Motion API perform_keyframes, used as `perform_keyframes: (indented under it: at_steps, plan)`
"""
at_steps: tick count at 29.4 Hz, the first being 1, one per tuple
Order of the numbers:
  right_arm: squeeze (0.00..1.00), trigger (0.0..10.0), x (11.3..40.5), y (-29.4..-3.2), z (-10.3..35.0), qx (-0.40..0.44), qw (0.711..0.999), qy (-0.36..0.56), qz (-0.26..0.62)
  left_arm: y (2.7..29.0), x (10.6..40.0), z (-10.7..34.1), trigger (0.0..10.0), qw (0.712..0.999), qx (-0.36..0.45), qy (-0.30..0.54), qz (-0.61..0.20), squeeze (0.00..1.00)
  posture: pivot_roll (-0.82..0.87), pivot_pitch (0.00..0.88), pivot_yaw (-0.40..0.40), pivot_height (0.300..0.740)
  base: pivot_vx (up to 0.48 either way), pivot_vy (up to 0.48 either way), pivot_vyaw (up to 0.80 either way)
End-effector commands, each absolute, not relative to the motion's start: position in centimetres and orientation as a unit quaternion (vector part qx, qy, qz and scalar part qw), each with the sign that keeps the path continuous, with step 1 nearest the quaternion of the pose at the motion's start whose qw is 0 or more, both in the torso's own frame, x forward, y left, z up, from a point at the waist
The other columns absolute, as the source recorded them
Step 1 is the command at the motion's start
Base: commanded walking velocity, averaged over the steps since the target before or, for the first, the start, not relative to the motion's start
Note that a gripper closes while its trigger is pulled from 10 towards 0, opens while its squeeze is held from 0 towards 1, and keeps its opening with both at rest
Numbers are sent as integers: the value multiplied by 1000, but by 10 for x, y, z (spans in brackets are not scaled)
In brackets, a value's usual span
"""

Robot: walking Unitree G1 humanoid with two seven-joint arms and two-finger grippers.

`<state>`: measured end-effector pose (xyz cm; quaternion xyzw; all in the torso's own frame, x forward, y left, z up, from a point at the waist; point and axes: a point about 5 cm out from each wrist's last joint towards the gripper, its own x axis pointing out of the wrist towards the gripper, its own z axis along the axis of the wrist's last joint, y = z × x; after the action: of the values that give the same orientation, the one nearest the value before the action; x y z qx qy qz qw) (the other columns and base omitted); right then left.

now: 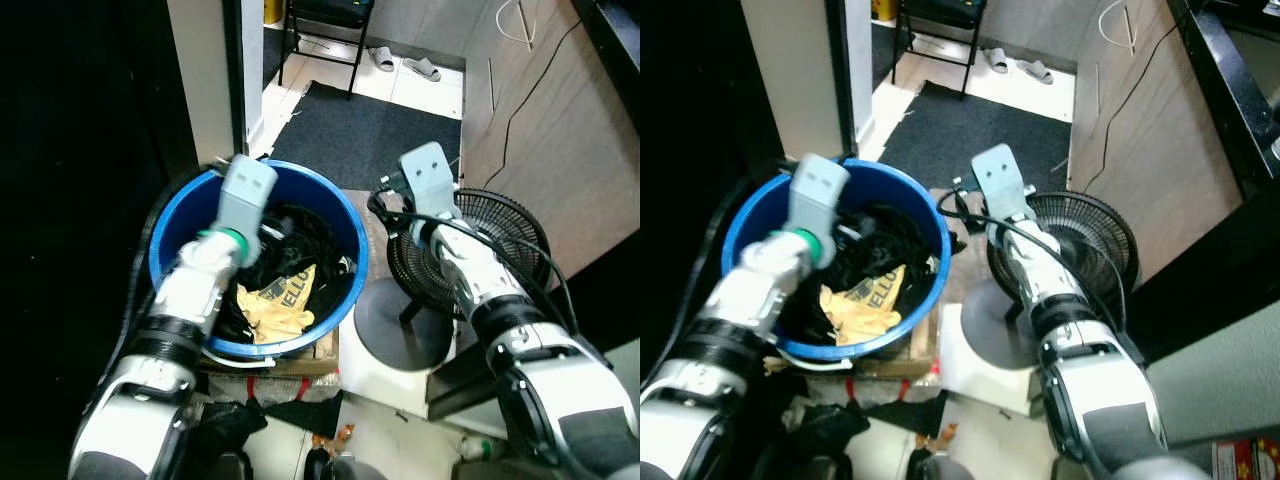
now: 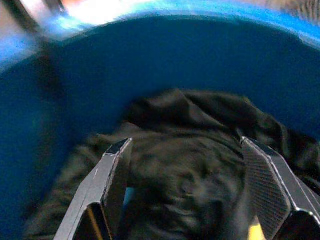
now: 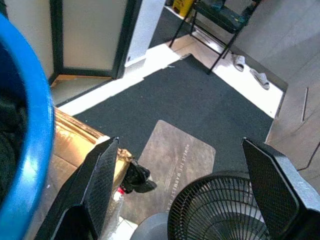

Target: Clothes washing

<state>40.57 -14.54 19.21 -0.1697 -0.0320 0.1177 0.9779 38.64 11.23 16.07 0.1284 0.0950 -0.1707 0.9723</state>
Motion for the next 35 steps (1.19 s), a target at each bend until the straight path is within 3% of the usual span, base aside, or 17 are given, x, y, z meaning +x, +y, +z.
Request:
perform_keyframes:
  at_steps: [1, 10, 13, 16, 25, 35]
  plan:
    - [0, 10000, 405, -161, 188, -168, 981, -19, 94, 120, 389, 153, 10000, 971, 143, 113, -151, 0, 48, 151, -49, 740, 0, 0, 0]
    - [0, 10000, 403, -182, 186, -172, 983, -10, 65, 170, 377, 118, 10000, 945, 232, 202, -115, 0, 41, 158, -35, 740, 0, 0, 0]
    - [0, 10000, 403, -182, 186, -172, 983, -10, 65, 170, 377, 118, 10000, 945, 232, 202, -115, 0, 41, 158, -35, 740, 0, 0, 0]
    - [0, 10000, 402, -189, 184, -173, 983, -7, 55, 196, 357, 82, 10000, 927, 250, 260, -102, 0, 30, 167, -31, 740, 0, 0, 0]
    - [0, 10000, 401, -197, 183, -177, 983, -3, 45, 205, 339, 52, 10000, 913, 249, 308, -99, 0, 24, 198, -25, 740, 0, 0, 0]
    - [0, 10000, 398, -200, 177, -178, 983, 2, 42, 207, 337, 49, 10000, 909, 251, 319, -97, 0, 14, 220, -15, 740, 0, 0, 0]
